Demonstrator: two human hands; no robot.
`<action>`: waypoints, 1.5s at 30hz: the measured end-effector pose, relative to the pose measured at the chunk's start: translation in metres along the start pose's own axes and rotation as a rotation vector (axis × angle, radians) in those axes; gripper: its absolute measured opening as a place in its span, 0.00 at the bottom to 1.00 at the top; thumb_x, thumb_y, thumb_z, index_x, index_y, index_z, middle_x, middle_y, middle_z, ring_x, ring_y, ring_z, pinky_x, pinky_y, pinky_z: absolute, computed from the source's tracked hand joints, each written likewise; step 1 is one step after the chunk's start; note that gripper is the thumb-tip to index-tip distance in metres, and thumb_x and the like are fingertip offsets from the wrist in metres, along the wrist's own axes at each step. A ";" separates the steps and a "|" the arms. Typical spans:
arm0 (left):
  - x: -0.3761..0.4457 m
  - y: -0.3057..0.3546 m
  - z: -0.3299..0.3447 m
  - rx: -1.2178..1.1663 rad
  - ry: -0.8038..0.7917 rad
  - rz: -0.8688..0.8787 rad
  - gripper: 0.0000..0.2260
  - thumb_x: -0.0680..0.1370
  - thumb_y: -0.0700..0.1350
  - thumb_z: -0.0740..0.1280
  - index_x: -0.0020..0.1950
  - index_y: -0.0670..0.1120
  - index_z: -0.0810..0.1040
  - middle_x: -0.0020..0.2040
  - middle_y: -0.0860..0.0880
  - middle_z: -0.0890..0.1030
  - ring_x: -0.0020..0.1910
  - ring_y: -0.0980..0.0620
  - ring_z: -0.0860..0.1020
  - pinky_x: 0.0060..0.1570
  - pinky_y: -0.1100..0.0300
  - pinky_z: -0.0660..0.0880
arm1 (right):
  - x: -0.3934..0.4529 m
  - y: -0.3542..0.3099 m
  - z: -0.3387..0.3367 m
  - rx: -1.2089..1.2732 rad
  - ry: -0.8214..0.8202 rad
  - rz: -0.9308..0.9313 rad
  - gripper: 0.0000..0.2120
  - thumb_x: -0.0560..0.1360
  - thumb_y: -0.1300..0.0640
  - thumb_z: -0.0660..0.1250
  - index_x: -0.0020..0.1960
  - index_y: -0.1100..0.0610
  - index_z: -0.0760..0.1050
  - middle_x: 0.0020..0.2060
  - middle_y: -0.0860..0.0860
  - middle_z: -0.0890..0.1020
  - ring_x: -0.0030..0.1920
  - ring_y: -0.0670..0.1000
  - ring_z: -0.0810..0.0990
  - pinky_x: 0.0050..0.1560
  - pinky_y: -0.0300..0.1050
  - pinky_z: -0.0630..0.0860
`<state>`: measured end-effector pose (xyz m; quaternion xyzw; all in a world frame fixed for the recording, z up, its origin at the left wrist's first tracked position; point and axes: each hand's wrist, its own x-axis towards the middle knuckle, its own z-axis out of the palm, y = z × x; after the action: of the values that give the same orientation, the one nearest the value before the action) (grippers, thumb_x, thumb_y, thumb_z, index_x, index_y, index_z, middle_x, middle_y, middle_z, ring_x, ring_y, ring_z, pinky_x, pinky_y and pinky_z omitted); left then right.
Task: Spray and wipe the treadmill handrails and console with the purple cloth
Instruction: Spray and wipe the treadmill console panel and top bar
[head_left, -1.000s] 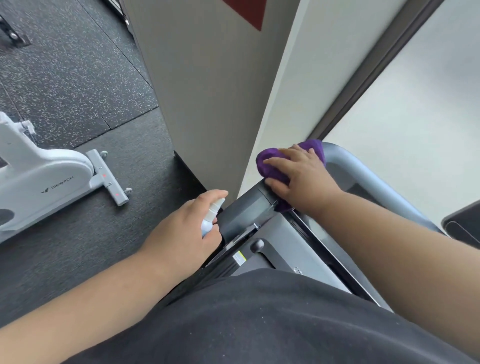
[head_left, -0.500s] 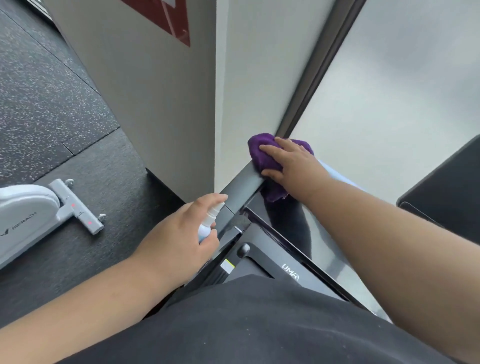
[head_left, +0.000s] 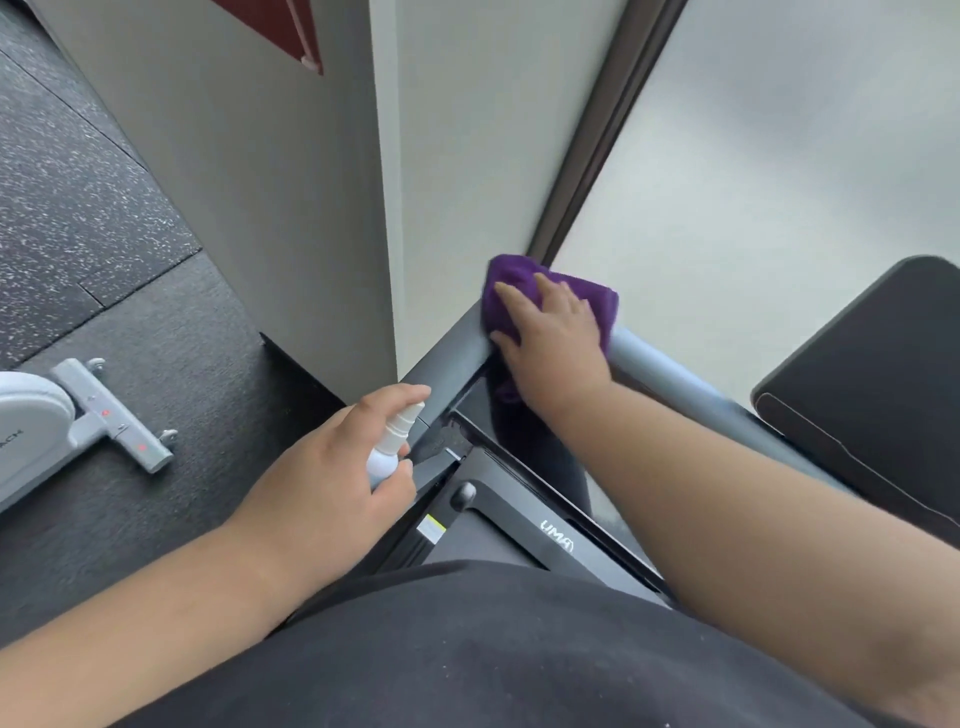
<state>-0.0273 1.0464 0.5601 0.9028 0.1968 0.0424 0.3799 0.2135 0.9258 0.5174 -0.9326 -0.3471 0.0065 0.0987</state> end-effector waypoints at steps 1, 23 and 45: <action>0.000 0.002 0.000 0.000 -0.002 0.004 0.29 0.72 0.50 0.66 0.63 0.79 0.60 0.53 0.69 0.73 0.51 0.69 0.73 0.41 0.79 0.67 | -0.001 -0.010 0.005 0.017 -0.011 -0.047 0.25 0.79 0.44 0.63 0.75 0.44 0.65 0.75 0.59 0.65 0.74 0.64 0.61 0.74 0.62 0.57; -0.023 -0.007 -0.001 0.004 0.201 -0.132 0.28 0.73 0.47 0.68 0.66 0.70 0.63 0.48 0.62 0.78 0.50 0.66 0.74 0.43 0.76 0.67 | -0.006 -0.029 0.004 0.143 -0.070 -0.313 0.22 0.78 0.45 0.65 0.72 0.43 0.70 0.73 0.54 0.69 0.75 0.62 0.62 0.75 0.61 0.54; 0.026 -0.004 0.003 0.297 -0.024 -0.124 0.25 0.72 0.44 0.63 0.65 0.63 0.60 0.47 0.52 0.75 0.40 0.48 0.76 0.36 0.55 0.70 | -0.110 0.004 -0.040 0.203 0.104 -0.172 0.22 0.73 0.57 0.73 0.66 0.49 0.78 0.63 0.54 0.78 0.55 0.62 0.78 0.57 0.57 0.76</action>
<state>-0.0042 1.0572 0.5529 0.9356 0.2519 -0.0217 0.2464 0.1357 0.8448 0.5495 -0.8837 -0.4177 -0.0153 0.2109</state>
